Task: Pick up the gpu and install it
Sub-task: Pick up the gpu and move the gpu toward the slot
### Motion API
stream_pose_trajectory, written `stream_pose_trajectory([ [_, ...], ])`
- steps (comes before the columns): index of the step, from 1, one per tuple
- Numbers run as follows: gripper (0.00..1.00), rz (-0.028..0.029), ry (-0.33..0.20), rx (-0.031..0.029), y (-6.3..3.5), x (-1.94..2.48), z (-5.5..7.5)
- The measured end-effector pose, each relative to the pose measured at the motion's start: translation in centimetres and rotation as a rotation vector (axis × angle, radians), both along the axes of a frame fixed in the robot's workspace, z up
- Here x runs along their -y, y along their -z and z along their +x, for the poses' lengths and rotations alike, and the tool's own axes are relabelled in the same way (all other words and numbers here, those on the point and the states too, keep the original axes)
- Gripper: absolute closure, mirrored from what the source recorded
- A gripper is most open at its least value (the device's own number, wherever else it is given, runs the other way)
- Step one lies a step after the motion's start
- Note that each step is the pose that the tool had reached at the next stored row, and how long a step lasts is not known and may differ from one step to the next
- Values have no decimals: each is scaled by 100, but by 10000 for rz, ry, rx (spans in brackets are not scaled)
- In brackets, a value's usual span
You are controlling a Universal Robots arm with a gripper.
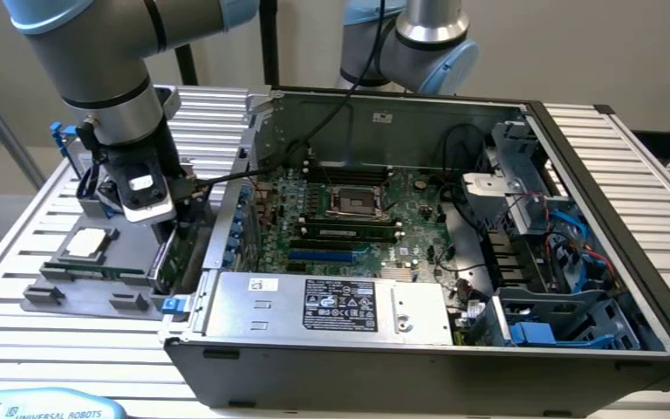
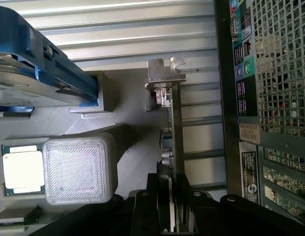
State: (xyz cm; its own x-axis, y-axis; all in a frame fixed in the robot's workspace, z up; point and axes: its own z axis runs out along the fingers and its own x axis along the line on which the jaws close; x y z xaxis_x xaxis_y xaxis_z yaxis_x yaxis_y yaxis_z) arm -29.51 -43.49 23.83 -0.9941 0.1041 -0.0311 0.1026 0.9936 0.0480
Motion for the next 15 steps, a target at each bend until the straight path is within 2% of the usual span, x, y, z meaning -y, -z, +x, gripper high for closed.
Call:
stream_pose_trajectory([
  [1, 73, 0, 1, 1, 0, 0, 0],
  [8, 73, 0, -29, 3, 1, 0, 0],
  [15, 73, 2, -716, 4, 1, 0, -3],
])
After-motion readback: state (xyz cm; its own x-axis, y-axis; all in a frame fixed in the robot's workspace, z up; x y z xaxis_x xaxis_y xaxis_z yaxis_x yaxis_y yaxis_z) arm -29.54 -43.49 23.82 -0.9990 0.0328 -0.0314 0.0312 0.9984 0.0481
